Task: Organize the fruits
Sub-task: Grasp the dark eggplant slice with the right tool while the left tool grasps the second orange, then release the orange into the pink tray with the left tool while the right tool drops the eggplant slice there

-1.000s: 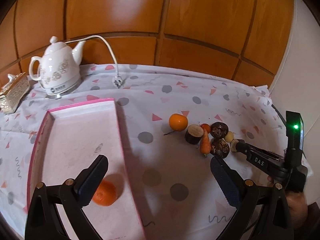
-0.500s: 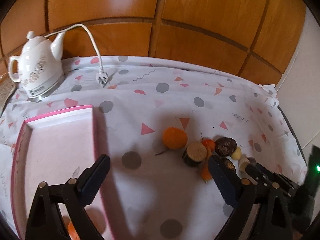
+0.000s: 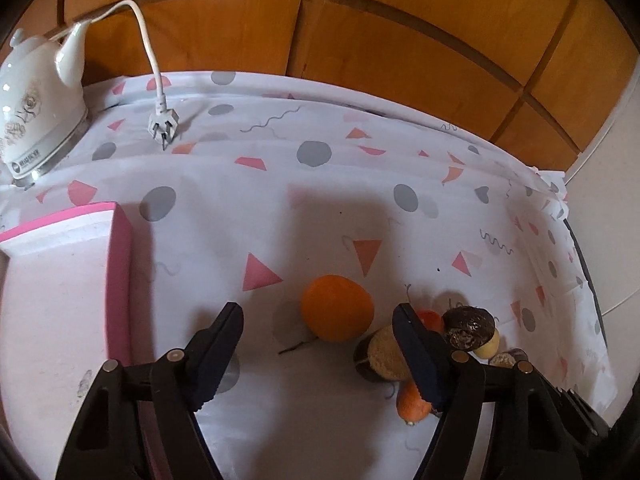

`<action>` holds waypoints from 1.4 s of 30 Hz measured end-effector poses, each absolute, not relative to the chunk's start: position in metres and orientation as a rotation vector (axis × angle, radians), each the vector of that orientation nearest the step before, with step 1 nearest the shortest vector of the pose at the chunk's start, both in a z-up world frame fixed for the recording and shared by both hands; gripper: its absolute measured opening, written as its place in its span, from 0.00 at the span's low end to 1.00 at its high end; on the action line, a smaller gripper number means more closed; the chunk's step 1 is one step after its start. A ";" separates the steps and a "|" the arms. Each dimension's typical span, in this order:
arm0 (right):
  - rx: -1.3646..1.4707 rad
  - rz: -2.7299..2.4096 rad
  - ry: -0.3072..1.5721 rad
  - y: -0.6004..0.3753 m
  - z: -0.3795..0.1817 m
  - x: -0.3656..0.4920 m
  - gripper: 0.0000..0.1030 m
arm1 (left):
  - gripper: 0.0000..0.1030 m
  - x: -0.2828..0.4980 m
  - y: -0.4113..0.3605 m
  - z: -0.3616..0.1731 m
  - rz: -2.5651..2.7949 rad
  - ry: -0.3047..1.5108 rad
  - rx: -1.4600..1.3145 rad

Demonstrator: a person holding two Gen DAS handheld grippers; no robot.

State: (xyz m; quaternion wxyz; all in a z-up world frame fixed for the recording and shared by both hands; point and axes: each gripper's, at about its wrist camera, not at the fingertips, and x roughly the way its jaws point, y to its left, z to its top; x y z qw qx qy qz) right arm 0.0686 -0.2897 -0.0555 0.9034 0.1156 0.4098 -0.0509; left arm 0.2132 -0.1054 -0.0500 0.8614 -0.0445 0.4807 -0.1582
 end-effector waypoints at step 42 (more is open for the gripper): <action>0.168 -0.037 0.867 -0.257 -0.055 0.034 0.22 | 0.38 0.107 -0.076 -0.034 -0.372 0.887 -0.079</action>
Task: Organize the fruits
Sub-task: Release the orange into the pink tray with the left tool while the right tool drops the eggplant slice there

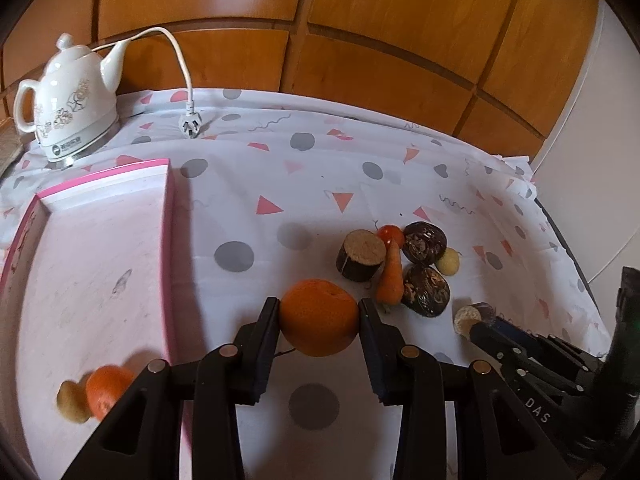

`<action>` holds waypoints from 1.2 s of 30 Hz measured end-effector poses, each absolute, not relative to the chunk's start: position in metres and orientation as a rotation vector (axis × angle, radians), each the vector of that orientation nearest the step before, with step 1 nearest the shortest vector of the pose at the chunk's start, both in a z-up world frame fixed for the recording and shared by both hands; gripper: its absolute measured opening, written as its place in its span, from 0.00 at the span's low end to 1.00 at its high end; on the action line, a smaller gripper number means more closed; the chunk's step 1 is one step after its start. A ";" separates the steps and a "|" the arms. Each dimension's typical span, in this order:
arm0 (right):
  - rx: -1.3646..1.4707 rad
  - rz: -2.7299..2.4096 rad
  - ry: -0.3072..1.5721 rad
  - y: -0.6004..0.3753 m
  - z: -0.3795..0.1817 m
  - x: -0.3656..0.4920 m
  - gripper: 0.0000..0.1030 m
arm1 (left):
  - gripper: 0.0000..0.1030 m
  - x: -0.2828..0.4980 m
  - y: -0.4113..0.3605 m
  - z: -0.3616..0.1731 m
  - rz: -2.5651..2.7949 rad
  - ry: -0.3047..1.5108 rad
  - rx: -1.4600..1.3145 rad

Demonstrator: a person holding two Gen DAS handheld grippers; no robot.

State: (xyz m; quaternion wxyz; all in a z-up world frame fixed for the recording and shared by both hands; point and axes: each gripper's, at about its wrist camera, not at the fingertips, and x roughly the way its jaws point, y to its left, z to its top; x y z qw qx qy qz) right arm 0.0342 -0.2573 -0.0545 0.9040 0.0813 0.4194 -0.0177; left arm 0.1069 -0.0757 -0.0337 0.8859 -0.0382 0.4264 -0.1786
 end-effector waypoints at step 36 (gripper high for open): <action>0.074 0.286 0.833 -0.153 -0.020 0.035 0.22 | 0.38 0.078 0.104 -0.023 -0.029 0.810 -0.220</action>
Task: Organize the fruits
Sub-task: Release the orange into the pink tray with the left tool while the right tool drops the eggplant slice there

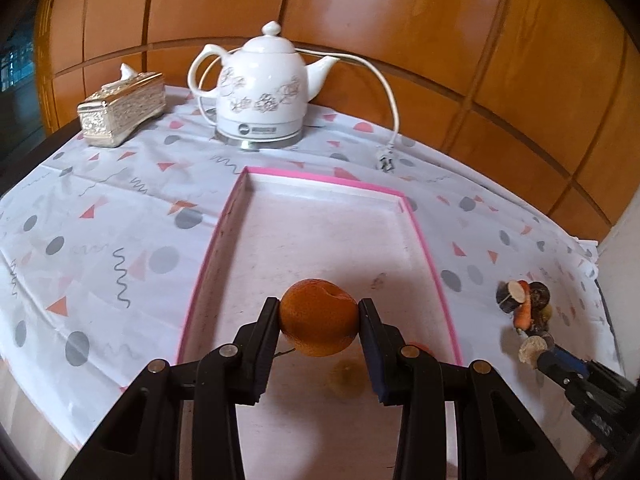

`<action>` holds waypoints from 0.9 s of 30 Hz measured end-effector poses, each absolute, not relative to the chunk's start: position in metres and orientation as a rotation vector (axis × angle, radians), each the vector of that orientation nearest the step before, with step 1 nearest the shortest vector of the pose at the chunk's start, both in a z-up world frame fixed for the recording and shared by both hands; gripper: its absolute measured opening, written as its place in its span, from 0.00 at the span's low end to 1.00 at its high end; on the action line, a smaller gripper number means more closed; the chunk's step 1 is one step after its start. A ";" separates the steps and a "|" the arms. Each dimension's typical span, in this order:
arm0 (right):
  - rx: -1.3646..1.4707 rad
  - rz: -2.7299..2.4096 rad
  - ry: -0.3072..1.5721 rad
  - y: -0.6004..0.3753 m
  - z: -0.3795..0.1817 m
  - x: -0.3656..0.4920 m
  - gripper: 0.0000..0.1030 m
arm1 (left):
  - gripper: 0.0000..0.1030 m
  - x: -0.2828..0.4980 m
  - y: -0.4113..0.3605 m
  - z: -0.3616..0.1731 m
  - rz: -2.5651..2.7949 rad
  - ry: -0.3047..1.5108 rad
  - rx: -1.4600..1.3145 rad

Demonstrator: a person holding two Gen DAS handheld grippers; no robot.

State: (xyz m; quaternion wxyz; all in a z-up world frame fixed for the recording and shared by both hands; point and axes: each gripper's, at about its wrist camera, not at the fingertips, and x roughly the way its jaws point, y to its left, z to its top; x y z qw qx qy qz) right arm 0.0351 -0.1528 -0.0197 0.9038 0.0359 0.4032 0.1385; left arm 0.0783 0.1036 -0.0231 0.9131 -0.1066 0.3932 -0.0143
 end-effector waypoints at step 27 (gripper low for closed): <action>-0.070 0.478 0.802 -0.022 -0.005 0.075 0.23 | 0.67 0.058 0.118 -0.016 0.102 0.778 -0.228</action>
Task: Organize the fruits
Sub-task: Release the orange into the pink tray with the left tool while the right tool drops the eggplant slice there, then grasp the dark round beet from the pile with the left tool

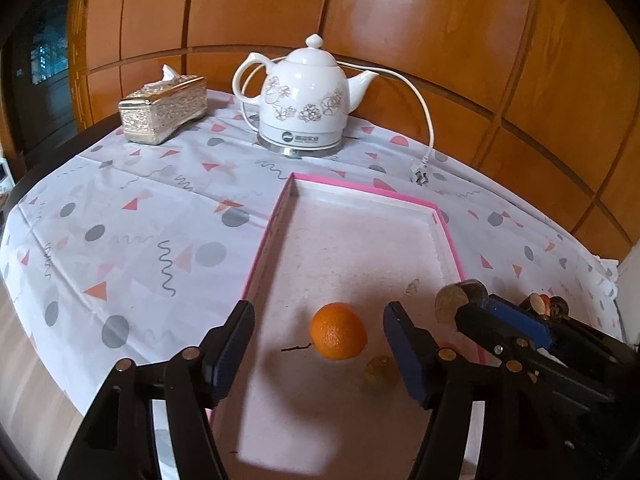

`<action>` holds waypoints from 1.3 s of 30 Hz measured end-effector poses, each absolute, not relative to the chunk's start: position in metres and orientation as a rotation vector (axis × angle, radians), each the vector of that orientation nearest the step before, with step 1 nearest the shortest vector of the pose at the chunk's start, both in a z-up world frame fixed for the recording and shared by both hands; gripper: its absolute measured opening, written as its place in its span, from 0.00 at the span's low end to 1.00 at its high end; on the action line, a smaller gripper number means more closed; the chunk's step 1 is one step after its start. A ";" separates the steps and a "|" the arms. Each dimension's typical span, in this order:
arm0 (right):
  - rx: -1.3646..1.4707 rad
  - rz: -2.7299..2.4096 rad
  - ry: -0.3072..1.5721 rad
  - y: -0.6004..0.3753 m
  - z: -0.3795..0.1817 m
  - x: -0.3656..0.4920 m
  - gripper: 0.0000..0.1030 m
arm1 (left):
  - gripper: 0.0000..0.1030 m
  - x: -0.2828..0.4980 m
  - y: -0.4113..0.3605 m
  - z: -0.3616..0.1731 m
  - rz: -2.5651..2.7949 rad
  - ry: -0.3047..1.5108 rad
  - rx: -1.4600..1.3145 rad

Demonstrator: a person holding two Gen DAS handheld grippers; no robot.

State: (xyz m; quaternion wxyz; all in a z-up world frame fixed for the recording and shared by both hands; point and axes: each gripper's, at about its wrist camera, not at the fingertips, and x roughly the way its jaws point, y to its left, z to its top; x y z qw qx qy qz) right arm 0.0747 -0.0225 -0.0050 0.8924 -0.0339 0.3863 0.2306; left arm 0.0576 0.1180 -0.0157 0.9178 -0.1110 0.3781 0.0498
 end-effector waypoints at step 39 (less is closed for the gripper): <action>0.049 0.210 0.789 -0.104 -0.008 0.055 0.35 | 0.76 0.045 0.079 0.001 0.034 0.746 -0.177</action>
